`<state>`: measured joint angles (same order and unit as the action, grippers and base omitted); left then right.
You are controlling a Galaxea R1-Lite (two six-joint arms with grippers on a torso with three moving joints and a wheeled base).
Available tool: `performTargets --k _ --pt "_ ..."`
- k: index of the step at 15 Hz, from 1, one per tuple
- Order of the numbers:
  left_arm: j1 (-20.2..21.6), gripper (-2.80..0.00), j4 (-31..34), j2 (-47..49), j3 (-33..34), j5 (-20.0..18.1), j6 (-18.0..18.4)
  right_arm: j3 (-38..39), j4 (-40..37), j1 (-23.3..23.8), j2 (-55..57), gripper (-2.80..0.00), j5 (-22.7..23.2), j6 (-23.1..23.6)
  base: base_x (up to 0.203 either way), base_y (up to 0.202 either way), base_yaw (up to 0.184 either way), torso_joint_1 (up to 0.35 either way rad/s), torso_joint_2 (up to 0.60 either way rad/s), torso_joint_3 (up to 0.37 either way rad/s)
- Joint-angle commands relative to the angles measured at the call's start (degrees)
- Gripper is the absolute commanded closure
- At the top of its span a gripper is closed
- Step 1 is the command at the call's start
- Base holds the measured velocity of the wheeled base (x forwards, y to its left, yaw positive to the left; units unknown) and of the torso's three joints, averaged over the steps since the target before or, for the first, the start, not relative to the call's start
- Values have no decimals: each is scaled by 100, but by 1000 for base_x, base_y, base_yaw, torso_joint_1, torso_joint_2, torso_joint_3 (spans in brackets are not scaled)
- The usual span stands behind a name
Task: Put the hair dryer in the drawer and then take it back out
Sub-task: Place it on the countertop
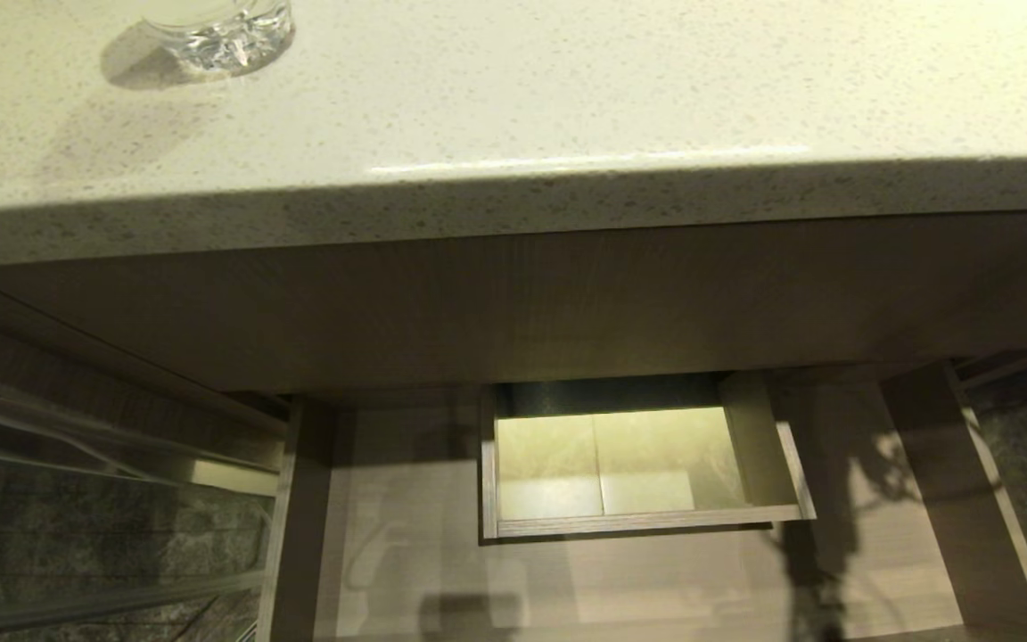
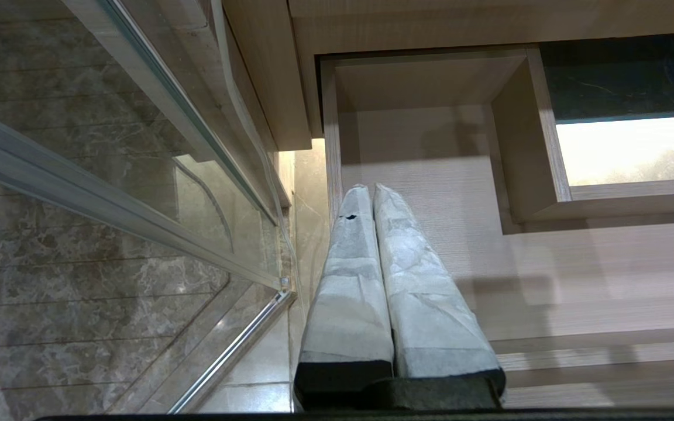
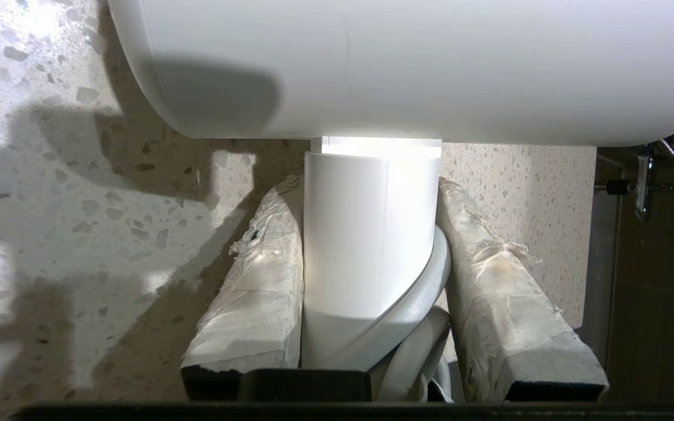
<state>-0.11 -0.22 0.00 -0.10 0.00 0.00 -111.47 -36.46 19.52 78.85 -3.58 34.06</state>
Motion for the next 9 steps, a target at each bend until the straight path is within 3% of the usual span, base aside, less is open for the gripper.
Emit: performTargets --k 1,2,9 --pt "2 0 -4 5 1 0 0 3 129 -71 213 0 9 22 0 0 0 0 0 0" --pt "2 0 -4 8 1 0 0 8 179 -71 243 -280 26 22 0 0 0 0 0 0" --pt "2 0 -4 9 1 0 0 11 326 -106 -42 -280 41 263 0 0 0 0 0 0"
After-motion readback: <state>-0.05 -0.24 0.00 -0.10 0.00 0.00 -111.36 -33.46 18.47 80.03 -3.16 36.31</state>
